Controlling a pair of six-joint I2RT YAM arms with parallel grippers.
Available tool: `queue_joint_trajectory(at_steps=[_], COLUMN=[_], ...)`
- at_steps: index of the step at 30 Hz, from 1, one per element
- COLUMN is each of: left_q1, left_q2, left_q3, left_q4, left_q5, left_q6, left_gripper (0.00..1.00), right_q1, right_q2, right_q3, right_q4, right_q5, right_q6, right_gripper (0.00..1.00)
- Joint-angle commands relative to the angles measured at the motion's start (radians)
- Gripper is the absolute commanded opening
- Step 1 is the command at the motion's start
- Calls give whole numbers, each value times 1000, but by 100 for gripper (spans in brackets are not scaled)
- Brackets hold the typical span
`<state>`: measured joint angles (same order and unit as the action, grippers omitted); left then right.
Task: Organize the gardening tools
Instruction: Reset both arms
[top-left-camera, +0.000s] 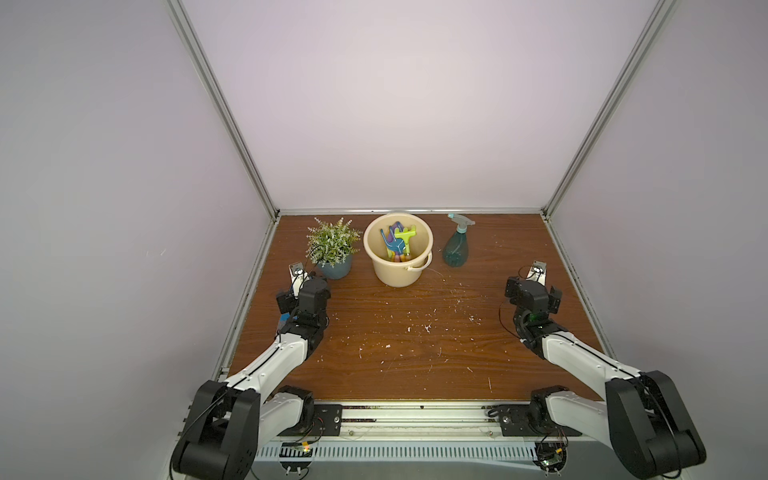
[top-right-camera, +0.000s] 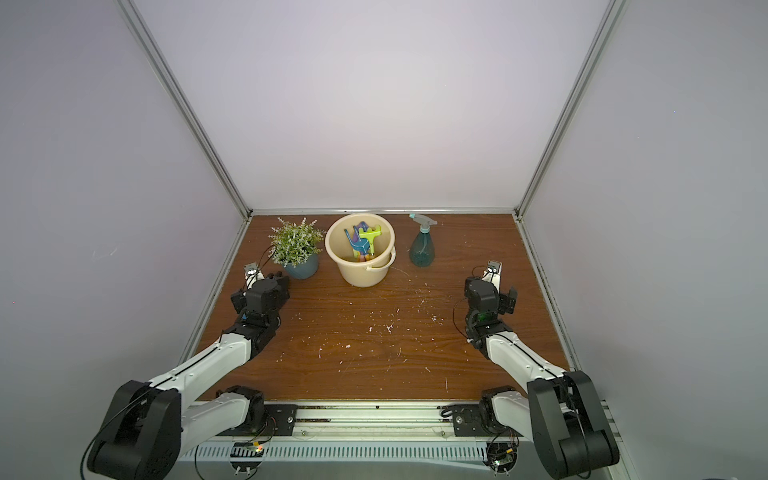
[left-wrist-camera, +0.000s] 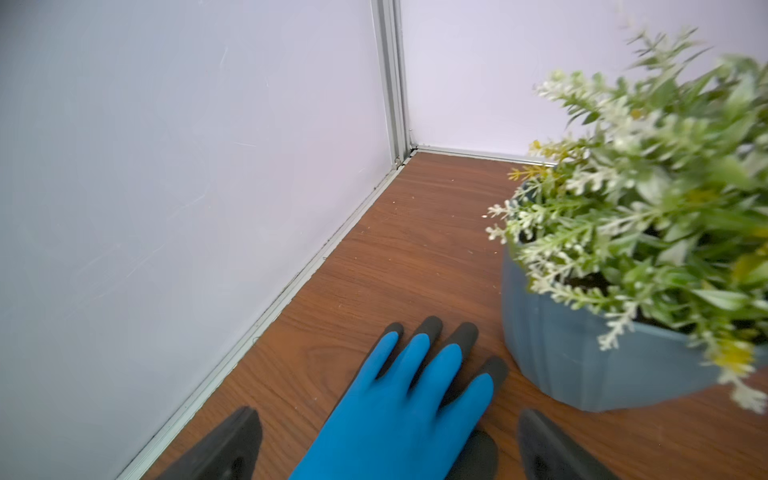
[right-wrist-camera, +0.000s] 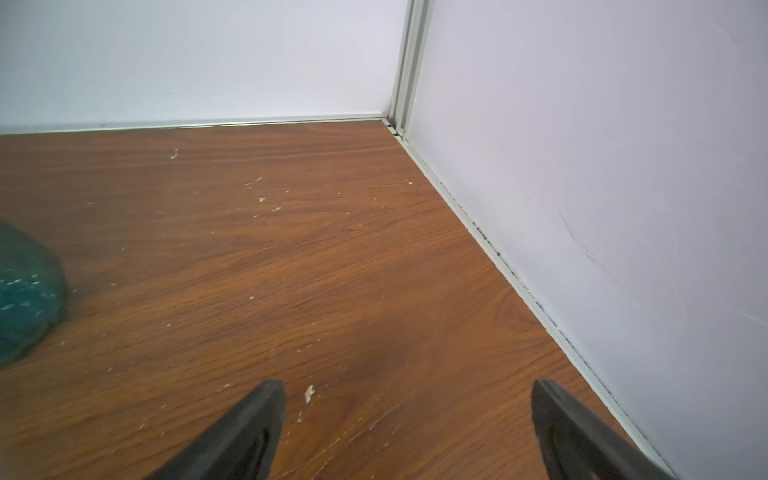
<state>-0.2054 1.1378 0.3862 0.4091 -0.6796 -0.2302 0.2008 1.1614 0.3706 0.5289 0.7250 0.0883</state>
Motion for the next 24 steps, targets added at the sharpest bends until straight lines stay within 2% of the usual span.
queue_joint_trajectory(at_steps=[1, 4, 7, 10, 18, 20, 22, 23, 24], left_q1=[14, 21, 23, 25, 33, 41, 60, 77, 104], left_q2=[58, 131, 193, 257, 371, 368, 374, 374, 379], left_q3=[-36, -62, -93, -86, -213, -206, -193, -174, -160], left_q4=[294, 443, 588, 632, 979, 954, 934, 896, 861], left_q5=[24, 43, 80, 99, 184, 206, 248, 283, 328], left_q6=[120, 159, 173, 210, 262, 256, 248, 236, 215], left_gripper=[100, 100, 100, 100, 100, 100, 100, 100, 100], right_q1=[-29, -38, -40, -39, -48, -50, -53, -53, -56], right_q2=[7, 45, 85, 117, 286, 319, 400, 404, 372], right_q3=[-29, -46, -105, -152, -234, -228, -236, -224, -192], right_q4=[232, 297, 457, 577, 853, 859, 984, 971, 862], right_q5=[-12, -43, -96, -168, -271, -338, -334, -336, -336], right_q6=[-40, -60, -68, -57, -85, -104, -116, -116, -102], right_gripper=[99, 99, 99, 98, 99, 99, 99, 99, 99])
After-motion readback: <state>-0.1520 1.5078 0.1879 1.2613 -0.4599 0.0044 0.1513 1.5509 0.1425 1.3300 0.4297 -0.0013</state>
